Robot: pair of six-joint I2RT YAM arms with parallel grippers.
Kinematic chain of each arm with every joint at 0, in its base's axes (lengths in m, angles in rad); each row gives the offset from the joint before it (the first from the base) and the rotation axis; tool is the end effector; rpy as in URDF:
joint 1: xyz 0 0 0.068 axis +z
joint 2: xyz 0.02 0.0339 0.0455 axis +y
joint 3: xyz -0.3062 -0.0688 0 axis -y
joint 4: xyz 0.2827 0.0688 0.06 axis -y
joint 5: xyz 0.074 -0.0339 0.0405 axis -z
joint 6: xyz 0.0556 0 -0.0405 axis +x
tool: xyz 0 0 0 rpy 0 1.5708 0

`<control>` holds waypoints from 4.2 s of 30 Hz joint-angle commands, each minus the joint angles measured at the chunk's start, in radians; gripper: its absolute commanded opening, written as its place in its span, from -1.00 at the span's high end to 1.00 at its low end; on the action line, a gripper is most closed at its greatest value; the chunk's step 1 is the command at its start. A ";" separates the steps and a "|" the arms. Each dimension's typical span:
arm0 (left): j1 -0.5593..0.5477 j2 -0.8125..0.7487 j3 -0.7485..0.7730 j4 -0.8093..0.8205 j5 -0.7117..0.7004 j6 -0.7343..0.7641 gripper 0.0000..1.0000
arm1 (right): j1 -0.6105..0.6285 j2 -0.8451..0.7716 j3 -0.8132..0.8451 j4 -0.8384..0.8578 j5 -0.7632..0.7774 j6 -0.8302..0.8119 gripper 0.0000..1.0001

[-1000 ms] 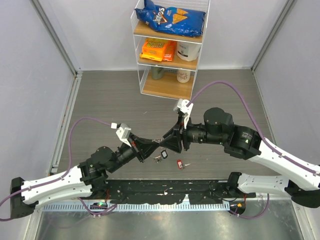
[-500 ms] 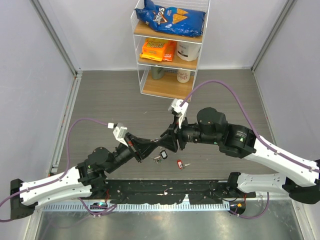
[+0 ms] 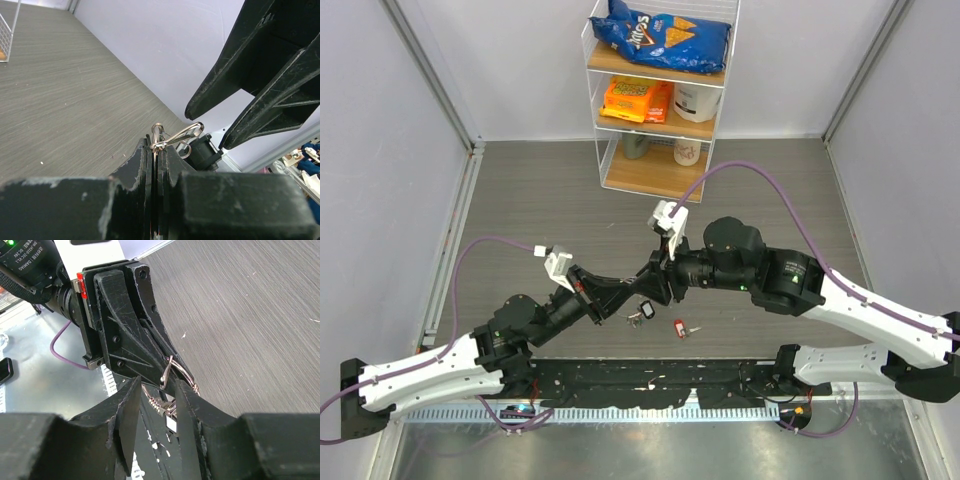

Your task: Put the keys on the keyring

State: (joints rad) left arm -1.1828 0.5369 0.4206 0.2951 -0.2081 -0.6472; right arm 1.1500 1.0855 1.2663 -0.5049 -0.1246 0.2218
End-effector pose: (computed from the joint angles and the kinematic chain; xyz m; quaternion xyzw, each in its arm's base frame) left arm 0.0753 -0.1539 0.3197 0.0919 0.6360 -0.5643 0.5182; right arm 0.1027 0.2465 0.4531 -0.3952 0.7084 0.4081 0.4188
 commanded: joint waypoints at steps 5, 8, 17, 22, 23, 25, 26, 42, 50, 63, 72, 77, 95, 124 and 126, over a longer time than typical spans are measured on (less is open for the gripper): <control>-0.001 -0.008 0.024 0.068 0.007 -0.014 1.00 | 0.019 0.011 0.044 0.022 0.034 -0.024 0.35; -0.003 -0.009 0.021 0.070 0.007 -0.016 1.00 | 0.022 0.014 0.044 0.022 0.042 -0.027 0.41; -0.005 -0.014 0.020 0.065 0.010 -0.012 1.00 | 0.042 0.014 0.051 0.026 0.092 -0.055 0.88; -0.003 -0.021 0.009 0.058 0.024 -0.003 1.00 | 0.048 0.008 0.054 0.026 0.111 -0.062 0.88; -0.005 -0.026 0.004 0.058 0.036 0.006 1.00 | 0.048 0.011 0.054 0.019 0.114 -0.062 0.88; -0.001 -0.028 0.000 0.058 0.076 0.047 1.00 | 0.050 0.014 0.067 0.002 0.111 -0.059 0.88; -0.003 -0.031 -0.002 0.058 0.105 0.073 0.97 | 0.048 0.016 0.076 -0.007 0.106 -0.056 0.89; -0.001 -0.143 0.004 -0.105 0.239 0.440 0.12 | 0.050 0.076 0.206 -0.173 0.091 0.057 0.88; -0.003 -0.114 0.018 -0.077 0.249 0.549 0.03 | 0.050 0.152 0.295 -0.284 0.083 0.094 0.89; -0.001 -0.084 0.018 -0.050 0.269 0.731 -0.04 | 0.050 0.247 0.384 -0.388 0.036 0.108 0.89; -0.003 -0.091 0.006 -0.031 0.245 0.756 0.24 | 0.050 0.274 0.419 -0.423 0.066 0.123 0.88; -0.003 -0.080 0.004 -0.027 0.234 0.761 0.27 | 0.050 0.281 0.441 -0.431 0.075 0.131 0.89; -0.003 -0.077 0.007 -0.010 0.226 0.755 0.28 | 0.050 0.295 0.447 -0.429 0.062 0.128 0.88; -0.003 -0.089 -0.002 -0.036 0.164 0.761 0.33 | 0.050 0.321 0.487 -0.434 0.112 0.180 0.88; -0.003 -0.091 -0.003 -0.037 0.139 0.767 0.33 | 0.050 0.321 0.493 -0.432 0.118 0.191 0.89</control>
State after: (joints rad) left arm -1.1828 0.4561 0.4183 0.2333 -0.0139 0.0967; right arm 1.1984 1.4128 1.7004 -0.9741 -0.0368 0.3744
